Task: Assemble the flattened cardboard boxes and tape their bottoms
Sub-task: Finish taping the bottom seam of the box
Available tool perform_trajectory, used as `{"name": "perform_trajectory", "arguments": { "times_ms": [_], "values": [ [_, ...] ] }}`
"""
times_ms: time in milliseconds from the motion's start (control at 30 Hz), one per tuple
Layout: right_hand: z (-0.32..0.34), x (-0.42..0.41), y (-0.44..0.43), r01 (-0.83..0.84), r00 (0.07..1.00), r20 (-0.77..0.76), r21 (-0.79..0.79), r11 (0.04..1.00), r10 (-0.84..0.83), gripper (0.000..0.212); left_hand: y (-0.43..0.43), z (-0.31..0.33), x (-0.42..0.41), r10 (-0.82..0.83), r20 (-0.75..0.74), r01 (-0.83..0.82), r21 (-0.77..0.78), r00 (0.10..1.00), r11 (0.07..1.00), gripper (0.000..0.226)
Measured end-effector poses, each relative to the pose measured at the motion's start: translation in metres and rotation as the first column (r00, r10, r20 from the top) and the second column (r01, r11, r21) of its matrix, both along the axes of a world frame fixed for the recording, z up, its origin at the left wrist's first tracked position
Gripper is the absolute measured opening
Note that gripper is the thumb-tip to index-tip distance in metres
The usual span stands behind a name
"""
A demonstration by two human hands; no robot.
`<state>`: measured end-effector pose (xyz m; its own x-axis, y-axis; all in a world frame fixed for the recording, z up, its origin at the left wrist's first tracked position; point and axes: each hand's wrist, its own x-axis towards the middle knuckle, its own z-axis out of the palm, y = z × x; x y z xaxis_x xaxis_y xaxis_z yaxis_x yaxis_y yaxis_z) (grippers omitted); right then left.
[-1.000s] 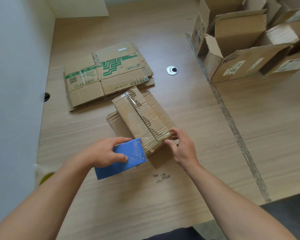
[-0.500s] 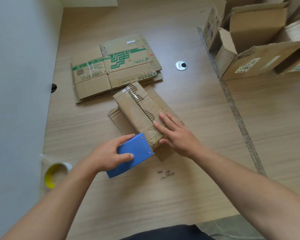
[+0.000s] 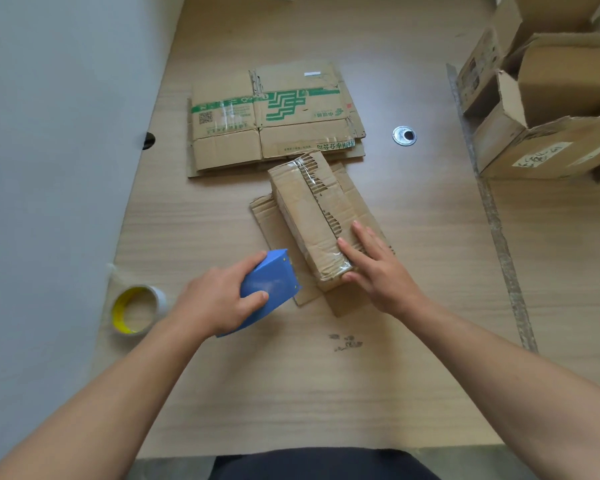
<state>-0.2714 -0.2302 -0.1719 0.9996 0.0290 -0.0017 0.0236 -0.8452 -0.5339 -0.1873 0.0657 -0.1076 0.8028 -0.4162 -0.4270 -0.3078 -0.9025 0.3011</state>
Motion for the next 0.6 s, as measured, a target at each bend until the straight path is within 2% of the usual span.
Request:
{"name": "perform_trajectory", "arguments": {
  "times_ms": [200, 433, 600],
  "values": [
    [0.004, -0.003, 0.005, 0.049, 0.996, -0.073, 0.025, 0.999, -0.047, 0.062, -0.038, -0.007, -0.009, 0.06, 0.153, -0.066, 0.032, 0.986, 0.997, 0.065],
    [0.011, -0.011, 0.021, 0.145, 0.986, -0.087, 0.044, 0.989, -0.141, 0.059, -0.067, -0.005, -0.023, 0.083, 0.245, -0.12, 0.139, 0.966, 0.983, 0.062],
    [0.027, -0.006, 0.043, 0.262, 0.941, -0.189, -0.116, 0.958, -0.281, 0.072, -0.066, -0.003, -0.031, 0.098, 0.229, -0.128, 0.121, 0.969, 0.984, 0.062]
  ]
}}
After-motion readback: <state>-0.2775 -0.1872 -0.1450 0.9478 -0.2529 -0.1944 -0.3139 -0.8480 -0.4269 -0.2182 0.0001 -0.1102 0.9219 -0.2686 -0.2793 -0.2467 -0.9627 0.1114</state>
